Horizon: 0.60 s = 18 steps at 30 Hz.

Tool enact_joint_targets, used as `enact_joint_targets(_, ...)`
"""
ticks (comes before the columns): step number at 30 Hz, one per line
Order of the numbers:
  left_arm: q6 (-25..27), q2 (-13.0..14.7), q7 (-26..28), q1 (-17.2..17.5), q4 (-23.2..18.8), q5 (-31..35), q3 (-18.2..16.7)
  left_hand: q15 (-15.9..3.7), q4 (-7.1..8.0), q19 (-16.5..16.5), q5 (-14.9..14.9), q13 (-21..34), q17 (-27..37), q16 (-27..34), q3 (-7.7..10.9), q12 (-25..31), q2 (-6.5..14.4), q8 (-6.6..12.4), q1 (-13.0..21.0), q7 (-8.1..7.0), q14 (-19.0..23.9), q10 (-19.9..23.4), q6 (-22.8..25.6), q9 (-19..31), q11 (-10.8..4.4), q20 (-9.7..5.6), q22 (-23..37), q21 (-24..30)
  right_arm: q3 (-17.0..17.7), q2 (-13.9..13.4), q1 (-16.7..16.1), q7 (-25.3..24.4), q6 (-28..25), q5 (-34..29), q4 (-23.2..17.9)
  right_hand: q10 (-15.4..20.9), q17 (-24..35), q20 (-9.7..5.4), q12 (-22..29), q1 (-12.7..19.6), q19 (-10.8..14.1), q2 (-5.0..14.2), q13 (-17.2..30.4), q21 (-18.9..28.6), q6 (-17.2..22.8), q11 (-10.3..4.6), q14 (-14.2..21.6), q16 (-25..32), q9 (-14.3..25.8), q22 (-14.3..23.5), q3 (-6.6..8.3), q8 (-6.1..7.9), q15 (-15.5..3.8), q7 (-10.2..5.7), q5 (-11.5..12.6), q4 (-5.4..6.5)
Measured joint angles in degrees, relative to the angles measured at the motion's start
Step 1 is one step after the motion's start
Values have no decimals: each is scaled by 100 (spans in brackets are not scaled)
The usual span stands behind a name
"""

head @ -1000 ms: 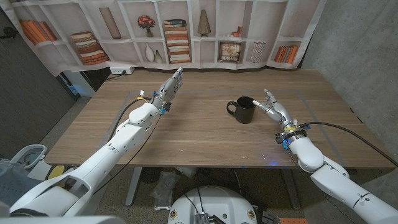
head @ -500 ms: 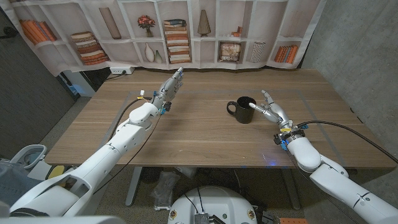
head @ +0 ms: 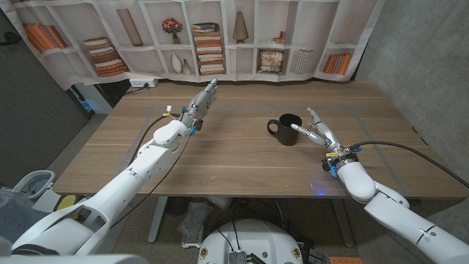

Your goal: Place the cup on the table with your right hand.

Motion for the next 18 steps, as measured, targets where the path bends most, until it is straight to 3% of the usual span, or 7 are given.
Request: enact_joint_targets(18, 70, 22, 71, -7, -129, 43, 14, 0, 15, 0, -41, 0, 0, 0, -15, 0, 0, 0, 0, 0, 0, 0, 0, 0, 0, 0, 0, 0, -161, -22, 104, -232, -291, -367, 32, 0, 0, 0, 45, 56, -1, 4, 0, 0, -1, 64, 6, 0, 30, 0, -17, 0, -5, 63, 22, -17)
